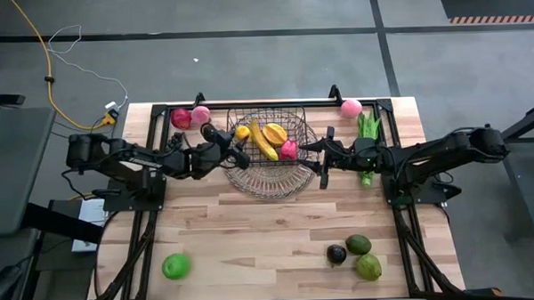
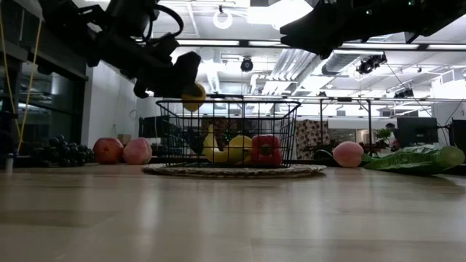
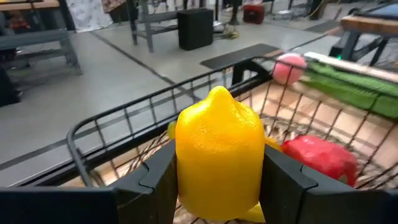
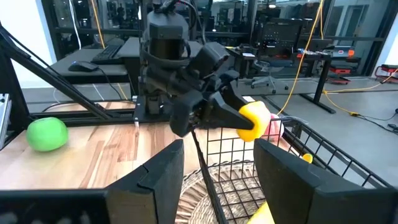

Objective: Build produce basket
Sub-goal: Put the lemon into the wire basket, then put the right peach into the wire basket

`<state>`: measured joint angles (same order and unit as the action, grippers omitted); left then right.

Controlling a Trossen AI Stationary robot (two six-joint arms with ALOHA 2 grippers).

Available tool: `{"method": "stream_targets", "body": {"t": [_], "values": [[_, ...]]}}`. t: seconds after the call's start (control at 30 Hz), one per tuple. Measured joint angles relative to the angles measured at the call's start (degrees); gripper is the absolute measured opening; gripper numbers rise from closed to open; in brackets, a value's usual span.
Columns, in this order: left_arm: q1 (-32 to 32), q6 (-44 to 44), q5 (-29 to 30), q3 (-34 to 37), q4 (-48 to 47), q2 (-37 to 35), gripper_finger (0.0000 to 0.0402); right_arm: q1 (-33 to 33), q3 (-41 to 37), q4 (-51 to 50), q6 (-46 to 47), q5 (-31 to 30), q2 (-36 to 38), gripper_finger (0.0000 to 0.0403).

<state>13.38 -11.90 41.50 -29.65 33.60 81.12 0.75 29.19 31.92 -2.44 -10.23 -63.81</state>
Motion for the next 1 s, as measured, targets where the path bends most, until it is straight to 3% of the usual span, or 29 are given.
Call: {"method": "stream_targets", "body": {"t": [0.23, 0.67, 0.8, 1.0], "values": [[0.91, 0.0, 0.31, 0.02, 0.21, 0.84, 0.0181, 0.0, 0.0, 0.0, 0.02, 0.01, 0.0, 0.0185], [0.91, 0.11, -0.24, 0.02, 0.16, 0.84, 0.0281, 0.0, 0.0, 0.02, 0.04, 0.03, 0.0, 0.0185], [-0.58, 2.48, -4.73, 0.04, 1.71, -1.6, 0.0288, 0.0, 0.0, 0.02, 0.04, 0.06, 0.0, 0.0185], [-6.22, 8.57, -13.76, 0.04, 1.38, -11.48, 0.0285, 0.0, 0.0, 0.02, -0.1, 0.06, 0.0, 0.0185]]}}
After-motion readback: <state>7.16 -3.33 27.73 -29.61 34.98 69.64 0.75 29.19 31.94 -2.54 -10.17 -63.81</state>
